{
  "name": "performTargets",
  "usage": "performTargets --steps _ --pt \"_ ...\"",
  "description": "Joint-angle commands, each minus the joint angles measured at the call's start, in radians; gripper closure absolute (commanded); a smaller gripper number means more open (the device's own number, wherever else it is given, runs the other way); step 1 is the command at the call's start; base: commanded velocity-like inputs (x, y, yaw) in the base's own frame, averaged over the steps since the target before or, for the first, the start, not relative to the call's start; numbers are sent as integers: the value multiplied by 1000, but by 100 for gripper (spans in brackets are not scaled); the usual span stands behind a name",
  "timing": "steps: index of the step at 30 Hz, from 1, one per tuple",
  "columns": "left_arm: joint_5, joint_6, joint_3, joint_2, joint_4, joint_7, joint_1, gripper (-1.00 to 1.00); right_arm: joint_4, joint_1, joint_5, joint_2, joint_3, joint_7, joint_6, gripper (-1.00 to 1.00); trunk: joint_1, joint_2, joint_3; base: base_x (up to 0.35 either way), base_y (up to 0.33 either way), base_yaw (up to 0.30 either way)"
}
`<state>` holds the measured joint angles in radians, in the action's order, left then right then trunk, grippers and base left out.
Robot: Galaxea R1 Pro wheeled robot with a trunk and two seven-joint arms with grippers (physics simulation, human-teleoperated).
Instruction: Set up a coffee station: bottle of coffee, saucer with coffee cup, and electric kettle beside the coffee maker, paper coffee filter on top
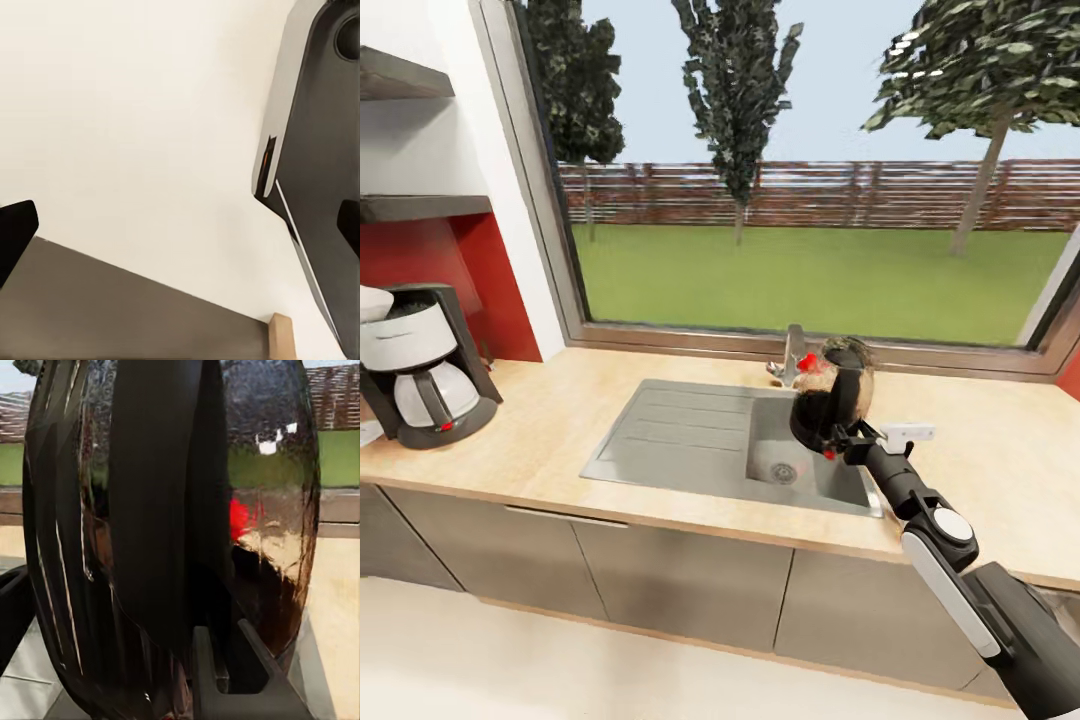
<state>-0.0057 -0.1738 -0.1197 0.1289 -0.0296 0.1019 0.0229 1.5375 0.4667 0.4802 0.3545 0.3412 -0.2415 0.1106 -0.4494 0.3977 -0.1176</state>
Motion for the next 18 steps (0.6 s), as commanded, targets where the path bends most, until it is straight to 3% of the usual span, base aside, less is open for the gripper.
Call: performTargets --steps 1,11,18 --pt "0 -6 -7 0 -3 1 2 -100 3 1 3 1 2 -9 4 100 -1 2 -2 0 0 278" --pt "2 -7 -9 0 -1 1 2 -100 1 1 3 1 2 -9 4 100 -1 2 -2 0 0 276" --pt "3 -7 -9 0 -1 1 2 -100 1 1 3 1 2 -9 4 100 -1 2 2 0 0 185"
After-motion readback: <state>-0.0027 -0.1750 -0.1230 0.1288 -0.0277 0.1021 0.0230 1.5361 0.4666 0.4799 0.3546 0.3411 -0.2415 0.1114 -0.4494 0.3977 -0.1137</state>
